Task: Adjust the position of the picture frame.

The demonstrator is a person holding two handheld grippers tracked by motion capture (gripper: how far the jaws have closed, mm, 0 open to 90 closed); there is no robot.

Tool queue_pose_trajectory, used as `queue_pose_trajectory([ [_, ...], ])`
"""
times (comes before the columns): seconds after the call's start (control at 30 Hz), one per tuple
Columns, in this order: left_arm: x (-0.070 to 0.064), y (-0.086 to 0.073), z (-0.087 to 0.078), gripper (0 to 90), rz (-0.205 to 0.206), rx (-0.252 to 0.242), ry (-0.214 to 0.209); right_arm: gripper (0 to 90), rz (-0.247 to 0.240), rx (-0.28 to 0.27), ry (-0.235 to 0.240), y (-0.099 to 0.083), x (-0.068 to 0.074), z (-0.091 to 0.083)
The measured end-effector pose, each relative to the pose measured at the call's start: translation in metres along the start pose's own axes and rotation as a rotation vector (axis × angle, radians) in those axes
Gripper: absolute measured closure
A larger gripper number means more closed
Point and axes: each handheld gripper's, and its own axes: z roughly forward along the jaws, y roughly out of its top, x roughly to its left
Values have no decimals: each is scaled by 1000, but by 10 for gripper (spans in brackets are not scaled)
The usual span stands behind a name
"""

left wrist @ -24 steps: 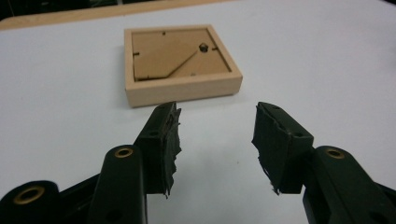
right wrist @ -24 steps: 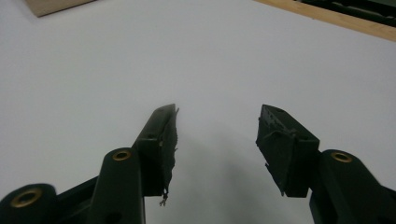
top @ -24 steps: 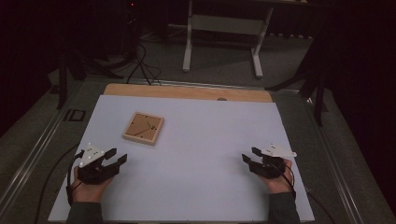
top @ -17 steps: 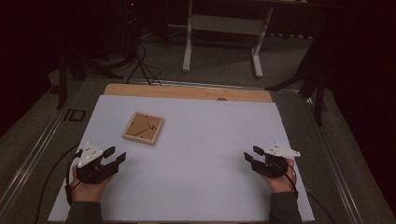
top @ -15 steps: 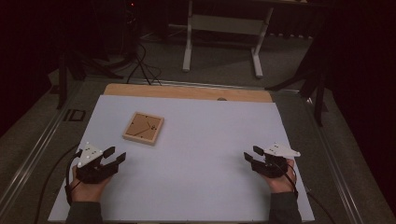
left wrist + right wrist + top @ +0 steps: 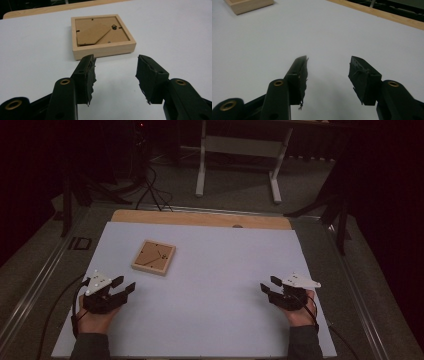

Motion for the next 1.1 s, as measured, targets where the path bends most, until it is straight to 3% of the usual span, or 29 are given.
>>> queue_pose_trajectory([
  [0.17,4,5,5,503,6,1,19,488,-1,-5,1,0,0,0],
  [0.4,12,10,17,621,17,40,73,487,1,-10,-16,0,0,0],
  [0.53,19,15,23,780,21,56,108,484,2,-16,-19,0,-1,-1],
  [0.63,26,16,27,893,-3,52,118,480,1,-16,-21,0,-1,-1],
  [0.77,33,15,37,897,-34,56,132,478,8,-16,-26,-1,-2,-1],
  [1.1,38,34,60,897,28,74,162,476,-1,-19,-26,-1,-1,-1],
])
